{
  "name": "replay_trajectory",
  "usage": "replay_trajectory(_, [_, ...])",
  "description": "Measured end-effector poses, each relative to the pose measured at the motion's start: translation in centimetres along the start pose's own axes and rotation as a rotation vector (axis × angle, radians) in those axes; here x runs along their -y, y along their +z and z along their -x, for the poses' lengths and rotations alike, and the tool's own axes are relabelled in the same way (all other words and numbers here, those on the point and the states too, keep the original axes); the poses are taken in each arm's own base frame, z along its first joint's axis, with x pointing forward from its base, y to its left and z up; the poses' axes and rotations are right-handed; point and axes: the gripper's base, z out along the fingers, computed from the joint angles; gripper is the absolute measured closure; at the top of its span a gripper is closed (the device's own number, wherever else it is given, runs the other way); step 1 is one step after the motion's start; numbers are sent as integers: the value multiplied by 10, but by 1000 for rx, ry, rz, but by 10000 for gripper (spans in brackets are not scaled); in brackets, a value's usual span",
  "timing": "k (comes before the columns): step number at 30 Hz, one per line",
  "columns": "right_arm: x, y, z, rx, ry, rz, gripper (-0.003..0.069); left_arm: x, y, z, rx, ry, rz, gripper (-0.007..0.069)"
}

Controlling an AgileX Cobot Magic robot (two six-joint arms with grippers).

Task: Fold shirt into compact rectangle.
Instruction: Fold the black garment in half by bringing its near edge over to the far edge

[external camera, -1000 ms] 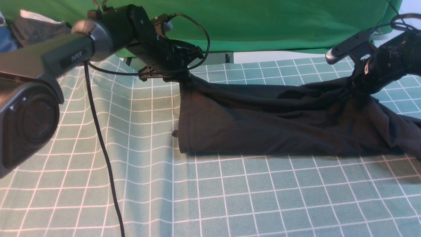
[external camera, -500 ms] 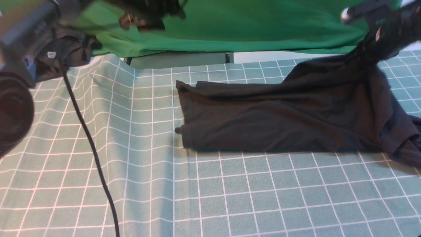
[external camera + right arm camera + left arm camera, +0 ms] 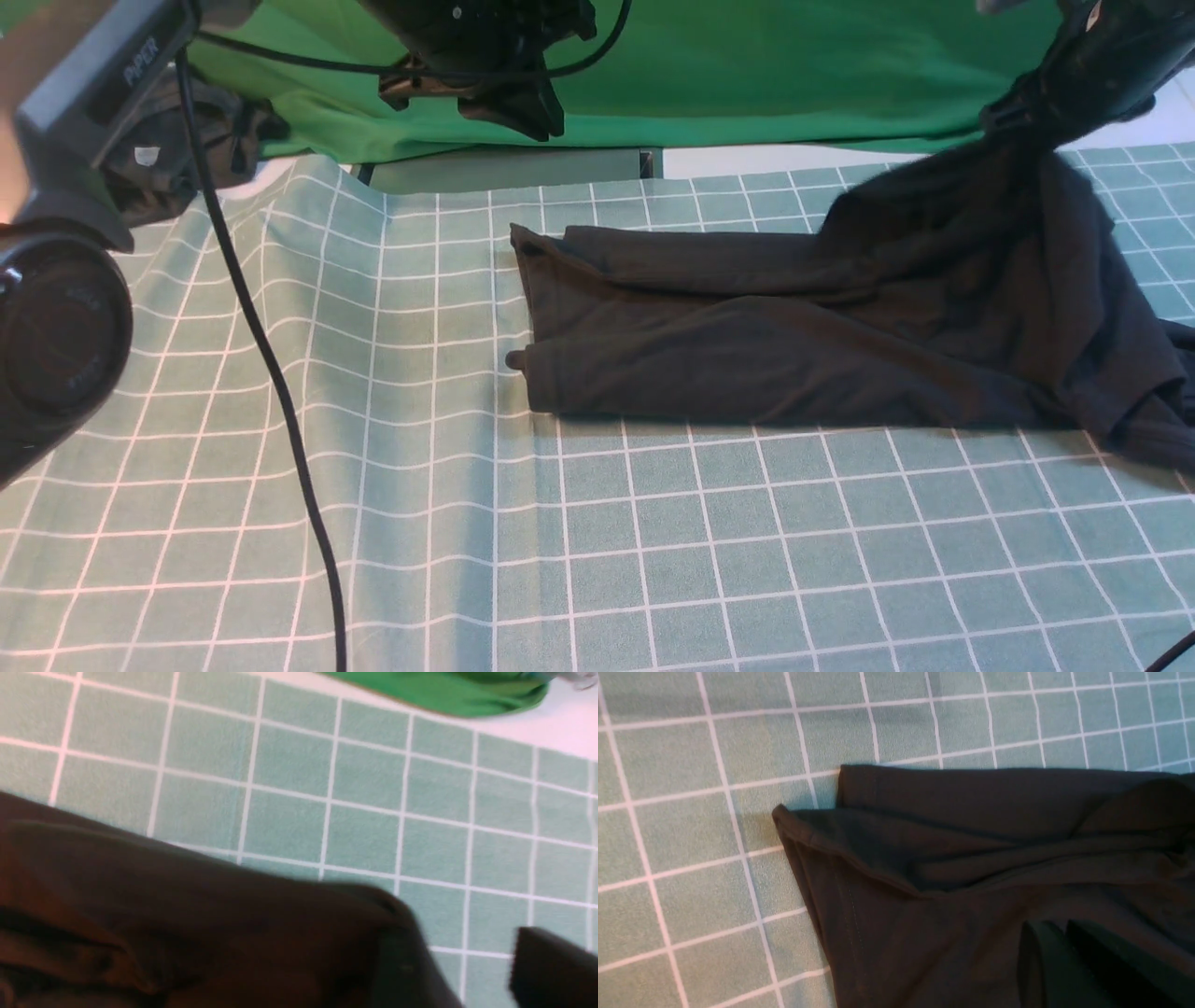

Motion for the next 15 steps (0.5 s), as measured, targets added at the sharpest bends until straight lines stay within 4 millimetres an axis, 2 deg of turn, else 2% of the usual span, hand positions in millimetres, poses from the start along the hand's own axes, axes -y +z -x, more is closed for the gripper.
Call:
replay_trajectory(3, [-1, 8, -1, -3, -5, -1, 176, 1, 0, -2, -23, 4, 1, 588])
replay_trajectory(6, [0, 7, 0, 5, -7, -5, 197, 5, 2, -5, -34, 14, 0, 545])
replay_trajectory(7, [1, 2, 2, 12, -10, -8, 260, 7, 3, -6, -40, 19, -3, 517])
replay_trajectory(9, [2, -9, 0, -18, -38, -8, 448, 16, 6, -10, -51, 43, -12, 462])
replay_trajectory(10, [2, -10, 0, -24, -41, -7, 466, 15, 7, -10, -52, 42, -12, 457])
replay_trajectory(12, [3, -28, -9, -131, -50, 10, 598, 25, 21, -22, -103, 85, -14, 395])
replay_trajectory(14, [3, -32, -13, -175, -46, 22, 619, 27, 29, -30, -135, 94, -6, 381])
replay_trajectory(15, [1, -35, -20, -230, -29, 54, 637, 28, 45, -43, -200, 108, 18, 369])
